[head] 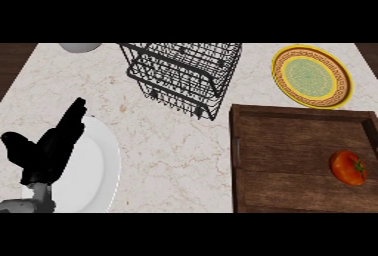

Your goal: Pick the tomato from the tray and place it in the tiered basket

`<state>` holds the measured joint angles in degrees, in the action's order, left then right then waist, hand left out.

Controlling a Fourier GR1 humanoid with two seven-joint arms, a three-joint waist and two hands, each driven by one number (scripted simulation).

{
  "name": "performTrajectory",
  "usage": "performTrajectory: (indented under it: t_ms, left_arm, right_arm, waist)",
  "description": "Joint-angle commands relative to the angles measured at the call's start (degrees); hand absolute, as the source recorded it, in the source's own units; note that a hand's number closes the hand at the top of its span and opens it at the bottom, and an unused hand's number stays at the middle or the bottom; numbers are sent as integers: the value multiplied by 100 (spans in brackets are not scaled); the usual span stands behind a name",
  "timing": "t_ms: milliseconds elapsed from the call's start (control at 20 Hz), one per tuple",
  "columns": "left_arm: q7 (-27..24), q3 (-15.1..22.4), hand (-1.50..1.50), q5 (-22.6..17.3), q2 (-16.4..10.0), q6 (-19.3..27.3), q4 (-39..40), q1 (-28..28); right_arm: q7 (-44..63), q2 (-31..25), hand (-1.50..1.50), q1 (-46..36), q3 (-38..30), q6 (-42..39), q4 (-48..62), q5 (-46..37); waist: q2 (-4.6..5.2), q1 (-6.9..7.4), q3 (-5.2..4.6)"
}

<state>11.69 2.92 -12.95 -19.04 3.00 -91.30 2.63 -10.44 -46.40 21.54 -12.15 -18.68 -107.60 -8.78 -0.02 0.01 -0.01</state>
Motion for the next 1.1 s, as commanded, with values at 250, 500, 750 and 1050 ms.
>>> performTrajectory:
  t_ms: [250, 500, 750, 1050]
  left_arm:
    - [38, -316, 0, 76, 53, -328, 123, 77]
    - [-20, -193, 0, 285, 269, -254, 67, 43]
    - [162, -528, 0, 182, 202, -461, 171, 269]
    - [88, -480, 0, 276, 338, -498, 19, 58]
  right_arm:
    - [-75, 1042, -150, -790, 698, 359, 1030, -1540]
    - [-736, 1192, -150, -1505, 473, 807, 2314, -1939]
    - [-208, 1454, -150, -1692, 489, 717, 1790, -2287]
    - [-462, 1491, 150, -1455, 797, 269, 2122, -2568]
  waist:
    - [2, 4, 1]
    - [8, 30, 3]
    - [3, 3, 0]
    - [2, 13, 1]
